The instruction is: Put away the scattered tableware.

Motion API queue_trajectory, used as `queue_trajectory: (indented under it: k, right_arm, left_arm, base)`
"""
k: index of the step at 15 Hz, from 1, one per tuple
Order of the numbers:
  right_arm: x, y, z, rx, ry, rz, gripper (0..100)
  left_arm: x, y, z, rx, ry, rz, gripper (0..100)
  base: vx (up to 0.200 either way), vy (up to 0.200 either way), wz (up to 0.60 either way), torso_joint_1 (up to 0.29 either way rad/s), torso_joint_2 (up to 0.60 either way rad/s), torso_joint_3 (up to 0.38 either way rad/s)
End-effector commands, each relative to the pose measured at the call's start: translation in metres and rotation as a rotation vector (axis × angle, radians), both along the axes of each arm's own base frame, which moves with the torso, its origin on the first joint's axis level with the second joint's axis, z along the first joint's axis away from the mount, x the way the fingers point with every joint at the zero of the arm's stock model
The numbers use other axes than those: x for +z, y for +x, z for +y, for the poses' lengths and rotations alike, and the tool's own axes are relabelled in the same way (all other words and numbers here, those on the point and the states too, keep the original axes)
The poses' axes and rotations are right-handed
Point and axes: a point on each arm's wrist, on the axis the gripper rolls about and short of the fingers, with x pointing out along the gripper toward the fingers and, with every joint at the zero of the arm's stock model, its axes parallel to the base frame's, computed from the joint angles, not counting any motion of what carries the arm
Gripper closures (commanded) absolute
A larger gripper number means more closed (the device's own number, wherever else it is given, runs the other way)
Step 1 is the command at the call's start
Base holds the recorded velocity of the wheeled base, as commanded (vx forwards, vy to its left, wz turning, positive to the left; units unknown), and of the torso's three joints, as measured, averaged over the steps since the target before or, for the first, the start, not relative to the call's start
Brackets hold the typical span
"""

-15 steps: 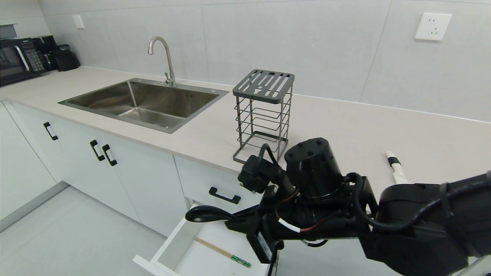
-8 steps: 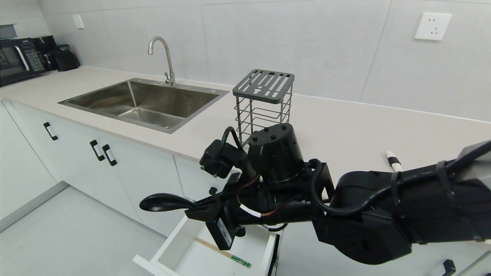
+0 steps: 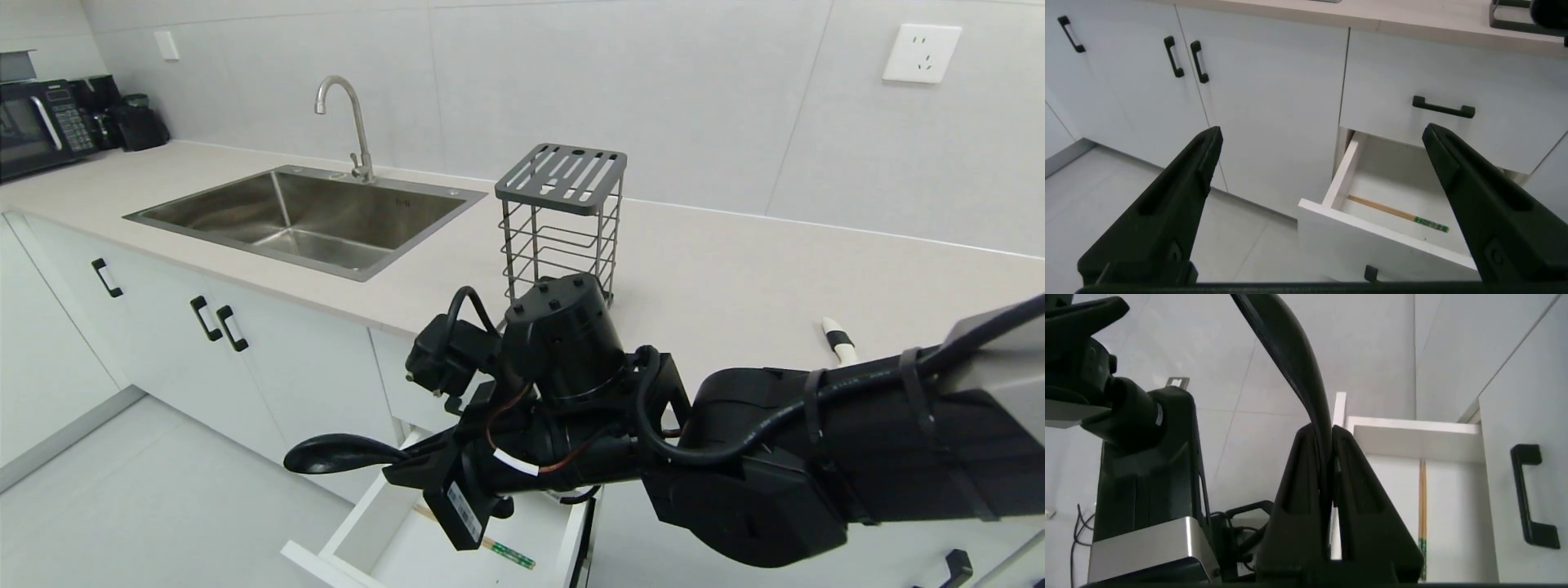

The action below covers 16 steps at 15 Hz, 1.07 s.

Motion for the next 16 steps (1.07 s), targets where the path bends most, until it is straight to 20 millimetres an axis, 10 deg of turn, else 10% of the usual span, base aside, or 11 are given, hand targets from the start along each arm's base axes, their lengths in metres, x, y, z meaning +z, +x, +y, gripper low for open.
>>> queue_trajectory:
  k: [1,16]
  right_arm:
    - [-0.0011,0.0009,0.0014,-0.002,-0.004,0.002,100]
    - [-0.0075,0.001,0.0014,-0.007,-0.043,0.028,100]
  left_arm:
    - [0.0,0.0001,0.0,0.0,0.0,0.001,0]
    - [0.0,0.0001,0.0,0.0,0.0,0.001,0]
  base:
    - [0.0,0.0,0.0,-0.193,0.37,0.168]
    - [0.0,0.0,0.0,-0.248,0.42,0.173]
